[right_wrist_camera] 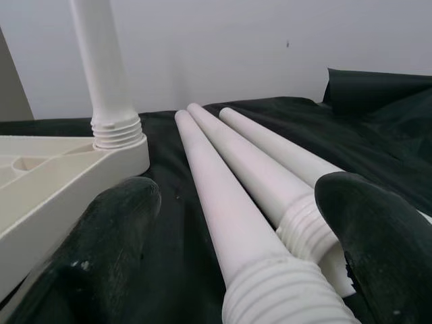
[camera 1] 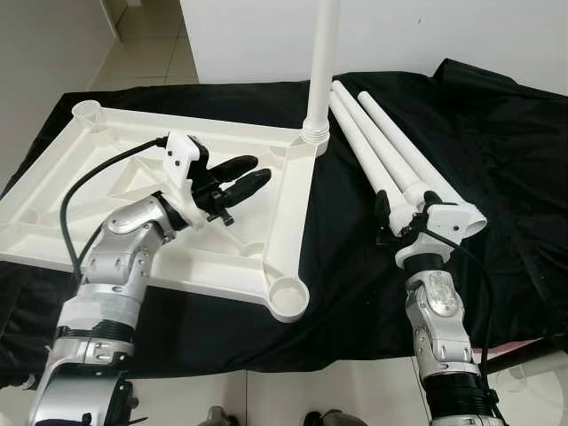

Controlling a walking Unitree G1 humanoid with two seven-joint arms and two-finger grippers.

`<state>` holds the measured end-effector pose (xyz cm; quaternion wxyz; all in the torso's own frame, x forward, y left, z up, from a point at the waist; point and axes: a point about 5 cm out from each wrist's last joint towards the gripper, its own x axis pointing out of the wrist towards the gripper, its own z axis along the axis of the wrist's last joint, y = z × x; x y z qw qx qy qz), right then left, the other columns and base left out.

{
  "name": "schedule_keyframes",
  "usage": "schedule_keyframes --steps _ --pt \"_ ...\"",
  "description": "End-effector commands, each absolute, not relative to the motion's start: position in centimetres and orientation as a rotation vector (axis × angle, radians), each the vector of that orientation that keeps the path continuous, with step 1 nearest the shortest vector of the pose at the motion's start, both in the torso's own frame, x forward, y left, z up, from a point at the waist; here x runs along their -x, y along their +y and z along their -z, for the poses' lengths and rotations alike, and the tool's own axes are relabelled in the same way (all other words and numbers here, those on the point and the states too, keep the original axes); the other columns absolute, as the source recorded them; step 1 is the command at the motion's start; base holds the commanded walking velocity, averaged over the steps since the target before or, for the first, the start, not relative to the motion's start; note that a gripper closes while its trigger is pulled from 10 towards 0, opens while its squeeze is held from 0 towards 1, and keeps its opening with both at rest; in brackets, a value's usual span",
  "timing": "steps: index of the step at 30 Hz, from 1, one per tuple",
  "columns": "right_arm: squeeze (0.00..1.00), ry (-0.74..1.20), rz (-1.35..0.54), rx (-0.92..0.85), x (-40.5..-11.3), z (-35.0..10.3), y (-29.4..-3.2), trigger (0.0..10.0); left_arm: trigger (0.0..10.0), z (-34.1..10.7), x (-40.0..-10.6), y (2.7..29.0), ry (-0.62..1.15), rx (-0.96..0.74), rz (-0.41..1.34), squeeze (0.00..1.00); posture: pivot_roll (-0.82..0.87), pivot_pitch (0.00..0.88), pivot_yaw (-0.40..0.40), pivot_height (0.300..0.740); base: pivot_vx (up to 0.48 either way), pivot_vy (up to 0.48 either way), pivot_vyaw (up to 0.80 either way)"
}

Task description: Building children table

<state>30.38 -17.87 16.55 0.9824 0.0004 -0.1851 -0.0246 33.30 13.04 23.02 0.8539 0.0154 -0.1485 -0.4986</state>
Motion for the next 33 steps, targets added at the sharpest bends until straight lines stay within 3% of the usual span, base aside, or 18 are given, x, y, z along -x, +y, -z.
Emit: schedule_keyframes --steps 1,18,25,33 --pt "0.00 -0.353 0.061 -0.003 -30.4 -16.2 -18.0 10.0 10.0 -23.2 -33.8 13.6 -0.308 -0.023 0.916 0.00 -0.04 0.110 0.037 0.740 0.000 0.000 0.00" --pt "0.00 -0.305 0.106 0.012 -32.0 -16.7 -18.2 10.0 10.0 -20.4 -33.7 9.4 -0.215 -0.013 0.831 0.00 -0.06 0.099 0.019 0.740 0.000 0.000 0.00" --pt "0.00 -0.171 0.079 -0.030 -32.6 -14.1 -19.0 10.0 10.0 -19.7 -32.2 7.1 -0.229 -0.036 0.868 0.00 -0.05 0.094 -0.003 0.740 0.000 0.000 0.00" --pt "0.00 -0.096 0.002 -0.031 -32.8 -12.6 -18.9 10.0 10.0 -19.1 -32.1 6.7 -0.209 -0.041 0.878 0.00 -0.05 0.086 -0.012 0.740 0.000 0.000 0.00"
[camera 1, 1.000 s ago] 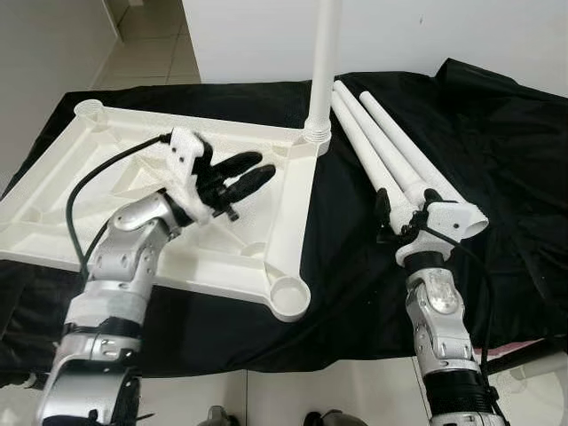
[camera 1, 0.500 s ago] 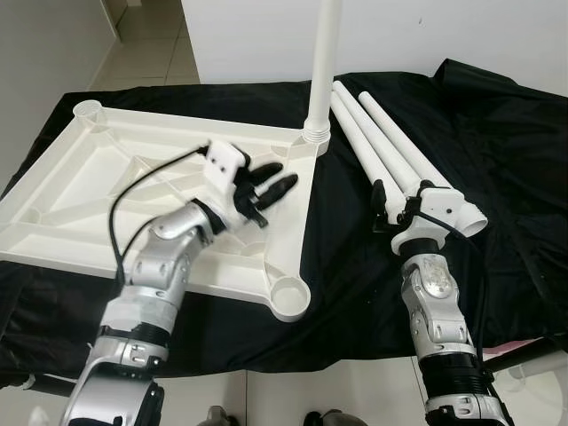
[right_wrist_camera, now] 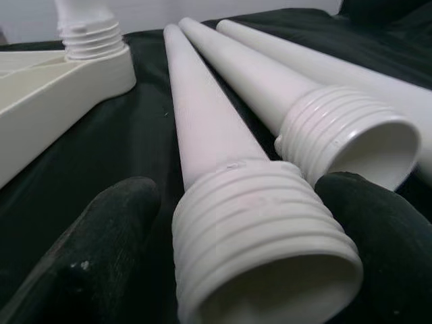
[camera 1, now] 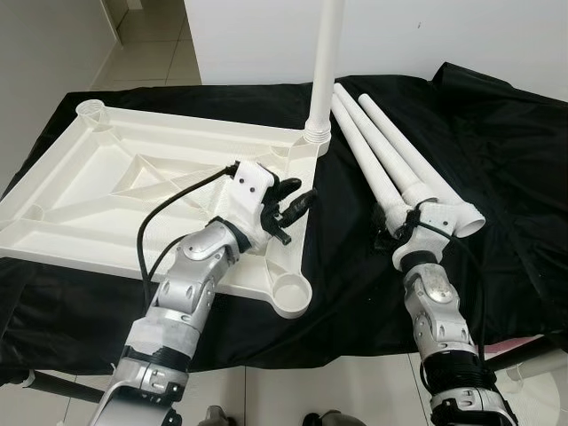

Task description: Building children table

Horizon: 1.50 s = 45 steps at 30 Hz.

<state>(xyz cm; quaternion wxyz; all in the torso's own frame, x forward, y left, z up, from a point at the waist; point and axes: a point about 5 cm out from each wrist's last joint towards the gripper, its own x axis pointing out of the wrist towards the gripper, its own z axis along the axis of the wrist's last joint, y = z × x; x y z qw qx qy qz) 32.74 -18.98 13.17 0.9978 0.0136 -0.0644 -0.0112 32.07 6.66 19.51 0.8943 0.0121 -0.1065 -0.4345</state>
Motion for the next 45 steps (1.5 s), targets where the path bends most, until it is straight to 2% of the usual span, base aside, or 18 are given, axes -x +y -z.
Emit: schedule_keyframes --steps 1,9,16,18,19,20,21,22,25,26,39,40,41,45 --pt "0.00 -0.096 0.002 -0.031 -32.8 -12.6 -18.9 10.0 10.0 -19.1 -32.1 6.7 -0.209 -0.041 0.878 0.00 -0.05 0.086 -0.012 0.740 0.000 0.000 0.00" --pt "0.00 -0.066 -0.035 -0.023 -33.8 -12.2 -19.4 10.0 10.0 -19.4 -32.6 6.9 -0.215 -0.042 0.827 0.00 -0.05 0.069 -0.013 0.740 0.000 0.000 0.00" --pt "0.00 -0.029 -0.098 -0.024 -34.9 -12.0 -18.7 10.0 10.0 -19.7 -33.1 7.1 -0.224 -0.062 0.807 0.00 -0.06 0.067 -0.010 0.740 0.000 0.000 0.00" --pt "0.00 -0.021 -0.118 -0.010 -35.0 -11.8 -18.3 8.9 10.0 -19.8 -33.2 7.2 -0.226 -0.067 0.801 0.00 -0.05 0.066 -0.011 0.740 0.000 0.000 0.00" --pt "0.00 -0.021 -0.118 -0.010 -35.0 -11.8 -18.3 8.9 10.0 -19.8 -33.2 7.2 -0.226 -0.067 0.801 0.00 -0.05 0.066 -0.011 0.740 0.000 0.000 0.00" --pt "0.00 -0.021 -0.133 -0.008 -35.1 -11.6 -17.9 2.1 10.0 -19.9 -33.3 7.3 -0.227 -0.068 0.794 0.00 -0.05 0.066 -0.011 0.740 0.000 0.000 0.00" --pt "0.00 -0.021 -0.133 -0.005 -35.1 -11.5 -17.8 2.1 10.0 -19.9 -33.3 7.4 -0.228 -0.067 0.793 0.00 -0.05 0.066 -0.011 0.740 0.000 0.000 0.00" --pt "0.00 -0.026 -0.139 -0.016 -35.1 -11.5 -17.7 0.3 10.0 -19.9 -33.3 7.4 -0.227 -0.067 0.793 0.00 -0.05 0.064 -0.011 0.740 0.000 0.000 0.00" --pt "0.00 -0.030 -0.142 -0.025 -35.0 -11.6 -17.6 0.3 10.0 -19.9 -33.3 7.4 -0.227 -0.066 0.793 0.00 -0.05 0.064 -0.011 0.740 0.000 0.000 0.00" --pt "0.00 -0.035 -0.149 -0.027 -34.9 -11.4 -17.3 0.0 10.0 -19.9 -33.3 7.5 -0.229 -0.068 0.789 0.00 -0.05 0.062 -0.011 0.740 0.000 0.000 0.00" --pt "0.00 -0.099 -0.139 -0.070 -34.0 -11.1 -16.5 0.0 10.0 -20.1 -33.8 8.3 -0.229 -0.089 0.753 0.00 -0.05 0.061 -0.008 0.740 0.000 0.000 0.00" --pt "0.00 -0.107 -0.147 -0.072 -33.9 -11.0 -16.3 4.5 10.0 -20.1 -33.8 8.5 -0.229 -0.087 0.749 0.00 -0.05 0.061 -0.008 0.740 0.000 0.000 0.00" --pt "0.00 -0.130 -0.155 -0.064 -33.6 -11.2 -16.1 10.0 10.0 -20.1 -33.9 8.7 -0.223 -0.081 0.746 0.00 -0.05 0.059 -0.010 0.740 0.000 0.000 0.00" --pt "0.00 -0.172 -0.165 -0.058 -33.2 -11.5 -15.7 10.0 10.0 -20.1 -33.8 8.9 -0.226 -0.081 0.744 0.00 -0.05 0.056 -0.009 0.740 0.000 0.000 0.00"
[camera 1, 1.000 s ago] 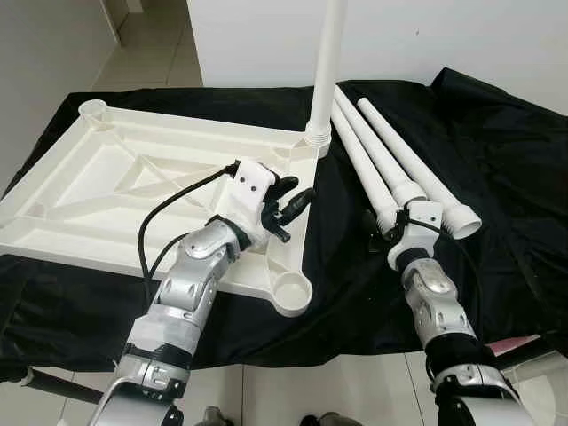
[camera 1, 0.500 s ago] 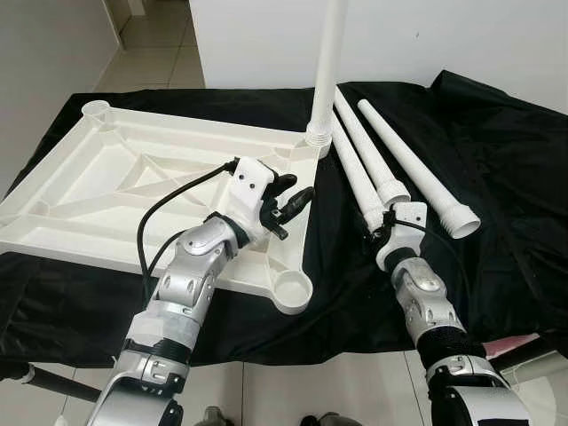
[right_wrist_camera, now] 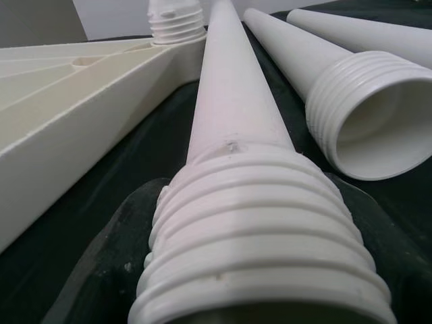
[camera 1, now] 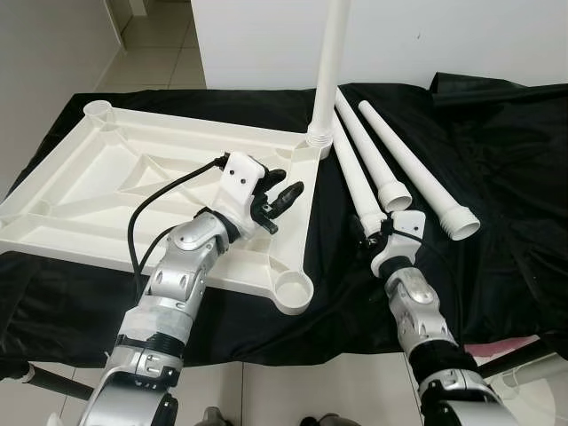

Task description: Building children table

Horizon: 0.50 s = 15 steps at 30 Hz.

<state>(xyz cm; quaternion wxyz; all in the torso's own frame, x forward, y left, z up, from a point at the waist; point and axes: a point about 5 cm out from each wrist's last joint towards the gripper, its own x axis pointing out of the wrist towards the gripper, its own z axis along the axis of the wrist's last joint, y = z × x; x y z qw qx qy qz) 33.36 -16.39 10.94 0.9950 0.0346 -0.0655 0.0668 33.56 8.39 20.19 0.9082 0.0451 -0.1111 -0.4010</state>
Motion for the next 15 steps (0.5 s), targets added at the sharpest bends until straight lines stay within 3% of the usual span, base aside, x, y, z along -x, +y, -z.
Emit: schedule_keyframes --steps 1,10,15 --pt "0.00 -0.172 -0.165 -0.058 -33.2 -11.5 -15.7 10.0 10.0 -20.1 -33.8 8.9 -0.226 -0.081 0.744 0.00 -0.05 0.056 -0.009 0.740 0.000 0.000 0.00" --pt "0.00 -0.347 -0.110 -0.079 -32.7 -14.6 -16.2 10.0 10.0 -20.8 -34.0 9.4 -0.243 -0.067 0.755 0.00 -0.06 0.047 -0.003 0.740 0.000 0.000 0.00" --pt "0.00 -0.535 -0.130 -0.103 -32.5 -19.0 -15.7 10.0 10.0 -21.3 -34.1 9.4 -0.249 -0.045 0.795 0.00 -0.07 0.030 0.000 0.740 0.000 0.000 0.00"
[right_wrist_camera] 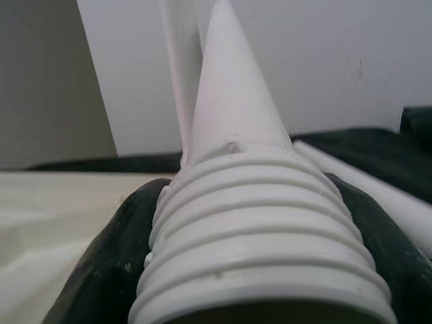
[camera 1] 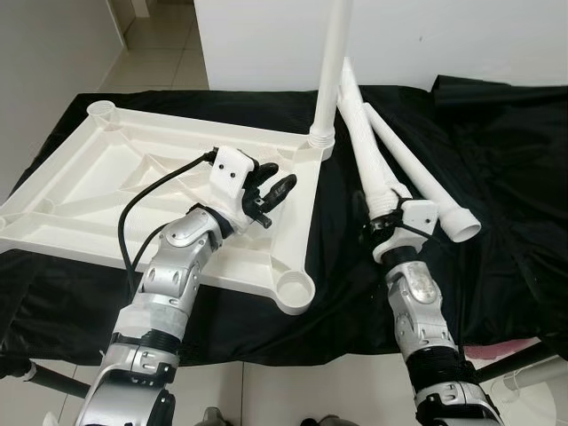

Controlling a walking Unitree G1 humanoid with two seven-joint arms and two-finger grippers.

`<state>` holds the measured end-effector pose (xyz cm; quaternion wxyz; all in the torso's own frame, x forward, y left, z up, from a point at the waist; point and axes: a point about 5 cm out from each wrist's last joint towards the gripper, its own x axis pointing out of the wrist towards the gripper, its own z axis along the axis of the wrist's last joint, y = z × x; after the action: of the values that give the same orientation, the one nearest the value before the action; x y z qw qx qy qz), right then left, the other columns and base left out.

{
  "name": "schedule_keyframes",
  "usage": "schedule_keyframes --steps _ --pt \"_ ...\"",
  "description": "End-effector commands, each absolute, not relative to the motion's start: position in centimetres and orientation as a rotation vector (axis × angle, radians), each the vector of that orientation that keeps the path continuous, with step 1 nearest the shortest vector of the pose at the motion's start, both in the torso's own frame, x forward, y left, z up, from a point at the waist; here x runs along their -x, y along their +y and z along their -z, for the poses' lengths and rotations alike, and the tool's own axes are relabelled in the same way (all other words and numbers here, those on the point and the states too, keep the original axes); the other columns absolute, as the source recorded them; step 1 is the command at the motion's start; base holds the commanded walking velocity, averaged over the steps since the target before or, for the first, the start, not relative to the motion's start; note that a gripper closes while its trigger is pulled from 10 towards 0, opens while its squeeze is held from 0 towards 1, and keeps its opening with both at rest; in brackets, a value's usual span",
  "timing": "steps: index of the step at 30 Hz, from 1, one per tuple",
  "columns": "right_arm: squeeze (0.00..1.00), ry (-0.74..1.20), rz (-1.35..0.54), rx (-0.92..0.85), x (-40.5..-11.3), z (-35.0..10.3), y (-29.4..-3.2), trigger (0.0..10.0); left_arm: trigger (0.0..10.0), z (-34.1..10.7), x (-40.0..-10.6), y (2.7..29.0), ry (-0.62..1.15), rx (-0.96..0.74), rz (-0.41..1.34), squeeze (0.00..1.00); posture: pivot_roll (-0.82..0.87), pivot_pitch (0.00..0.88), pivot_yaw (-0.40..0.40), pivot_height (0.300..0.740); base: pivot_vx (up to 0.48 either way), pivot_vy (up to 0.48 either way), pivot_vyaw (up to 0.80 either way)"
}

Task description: Building children table

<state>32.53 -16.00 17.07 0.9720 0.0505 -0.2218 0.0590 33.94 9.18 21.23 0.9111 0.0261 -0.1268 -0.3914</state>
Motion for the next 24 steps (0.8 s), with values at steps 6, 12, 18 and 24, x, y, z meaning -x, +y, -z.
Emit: schedule_keyframes --steps 6,12,18,24 --pt "0.00 -0.705 -0.160 -0.051 -32.0 -23.8 -14.9 10.0 10.0 -22.1 -34.3 9.9 -0.260 -0.016 0.819 0.00 -0.07 0.015 0.000 0.740 0.000 0.000 0.00" --pt "0.00 -0.784 -0.181 -0.047 -31.6 -26.3 -14.5 10.0 10.0 -22.7 -34.6 10.4 -0.270 -0.010 0.820 0.00 -0.07 0.010 0.000 0.740 0.000 0.000 0.00" --pt "0.00 -0.881 -0.214 -0.012 -31.1 -28.9 -13.9 10.0 10.0 -23.6 -35.0 10.8 -0.289 0.007 0.825 0.00 -0.07 0.000 0.002 0.740 0.000 0.000 0.00" --pt "0.00 -0.947 -0.242 0.016 -30.6 -30.4 -13.2 10.0 10.0 -24.6 -35.2 11.4 -0.316 0.028 0.849 0.00 -0.06 0.000 0.002 0.740 0.000 0.000 0.00"
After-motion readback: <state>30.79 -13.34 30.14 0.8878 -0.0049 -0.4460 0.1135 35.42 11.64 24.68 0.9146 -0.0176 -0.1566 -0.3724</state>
